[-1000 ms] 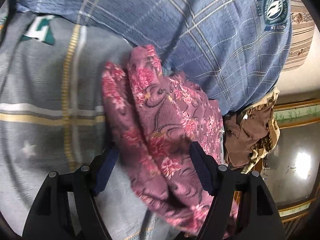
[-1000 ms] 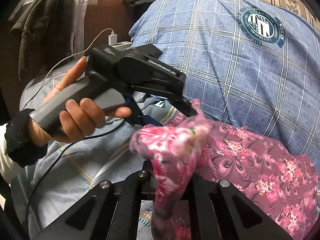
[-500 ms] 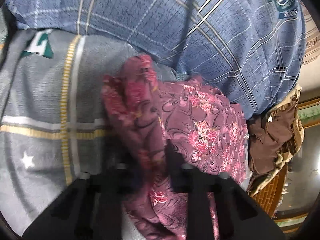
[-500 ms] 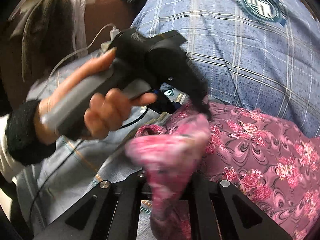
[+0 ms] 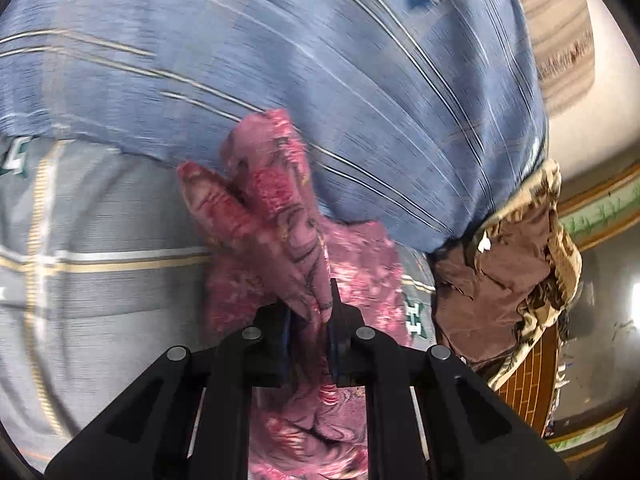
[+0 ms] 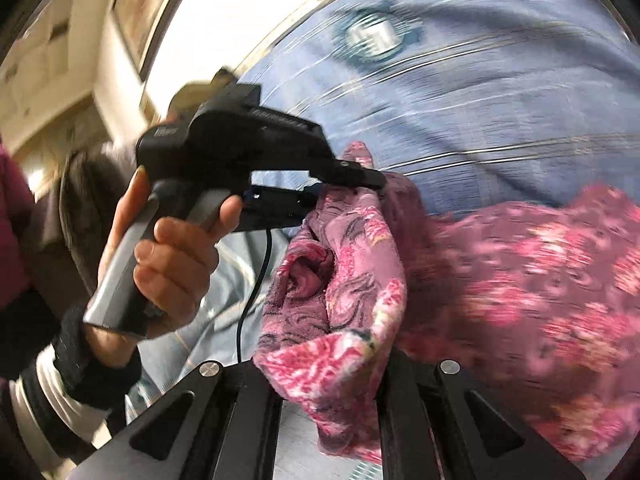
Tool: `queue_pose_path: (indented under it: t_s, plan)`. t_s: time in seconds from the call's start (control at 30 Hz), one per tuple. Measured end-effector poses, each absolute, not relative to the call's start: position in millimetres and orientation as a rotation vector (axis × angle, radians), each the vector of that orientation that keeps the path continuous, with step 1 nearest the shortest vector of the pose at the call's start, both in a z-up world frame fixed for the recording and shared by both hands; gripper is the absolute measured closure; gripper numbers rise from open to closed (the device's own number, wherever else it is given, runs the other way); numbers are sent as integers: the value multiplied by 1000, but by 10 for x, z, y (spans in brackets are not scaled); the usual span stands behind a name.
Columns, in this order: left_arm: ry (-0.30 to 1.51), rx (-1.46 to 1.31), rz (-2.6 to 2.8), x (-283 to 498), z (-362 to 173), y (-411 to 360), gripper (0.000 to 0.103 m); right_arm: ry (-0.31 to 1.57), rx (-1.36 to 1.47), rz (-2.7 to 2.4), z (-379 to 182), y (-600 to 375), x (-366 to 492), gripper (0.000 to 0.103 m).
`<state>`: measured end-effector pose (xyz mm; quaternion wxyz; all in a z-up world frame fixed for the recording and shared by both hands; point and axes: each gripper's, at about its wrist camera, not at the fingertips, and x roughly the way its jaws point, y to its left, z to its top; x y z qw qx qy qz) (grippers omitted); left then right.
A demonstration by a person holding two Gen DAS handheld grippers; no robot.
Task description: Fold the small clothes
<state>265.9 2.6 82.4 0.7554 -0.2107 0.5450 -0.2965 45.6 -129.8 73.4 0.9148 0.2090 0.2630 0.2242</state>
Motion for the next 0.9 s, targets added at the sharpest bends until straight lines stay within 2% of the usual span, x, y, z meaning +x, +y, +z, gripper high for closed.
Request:
queue_pose_path:
  t_s: [0.2,0.43,0.47,0.53,0.6,0.63,0.67,0.7,0.73,0.87,0.9]
  plan:
    - [1272,-343,-657,2631,650,-846,91,507,582,387,570,-2015,236,98]
    - [1385,-109,-520,2659,58,-1652,79,582,765,280,16,-2702,138,92]
    - [1382,-103,-512,2659,95,-1683,76,596,777,280,-31,-2734,143,89]
    - [1394,-126,-535,2680,191,-1674,64,615,793,293,-108,-2771,126,80]
    - [1400,-164,-550,2720,331,-1616,58,601,814,329,-121,-2785,103,65]
    - [1392,-165,-538,2736,410,-1590,50,585,825,349,-110,-2784,96,61]
    - [1384,-154,-525,2735,456,-1599,45,576,830,367,-107,-2771,92,51]
    - [1380,-124,-505,2734,482,-1612,40,573,830,381,-98,-2749,80,49]
    - [1386,-88,-490,2721,481,-1644,40,568,826,383,-83,-2730,91,49]
    - [1427,78,-459,2514,276,-1924,40,534,816,406,-119,-2700,81,50]
    - [1413,112,-446,2478,246,-1956,45,530,824,410,-118,-2714,77,51]
